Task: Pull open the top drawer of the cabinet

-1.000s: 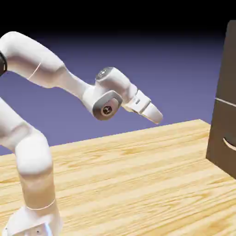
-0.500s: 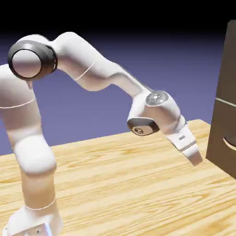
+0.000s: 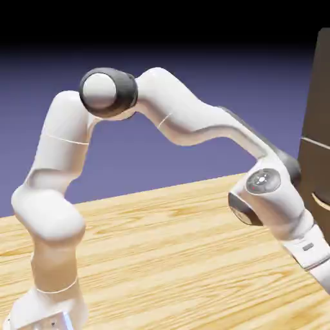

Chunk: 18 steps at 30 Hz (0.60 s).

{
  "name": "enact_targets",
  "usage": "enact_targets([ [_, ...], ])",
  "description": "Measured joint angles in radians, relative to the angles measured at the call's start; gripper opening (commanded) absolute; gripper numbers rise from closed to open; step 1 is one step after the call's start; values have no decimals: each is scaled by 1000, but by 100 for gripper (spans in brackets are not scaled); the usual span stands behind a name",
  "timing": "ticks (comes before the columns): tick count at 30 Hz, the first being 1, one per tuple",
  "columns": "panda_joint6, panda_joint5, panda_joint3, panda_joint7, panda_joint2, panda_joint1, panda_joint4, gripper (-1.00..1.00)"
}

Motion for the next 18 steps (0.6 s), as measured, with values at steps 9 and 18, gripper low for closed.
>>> enact_targets([
  [9, -81, 391, -282, -362, 305, 106, 221, 0],
  [18, -161, 783, -565, -724, 611, 211, 443, 0],
])
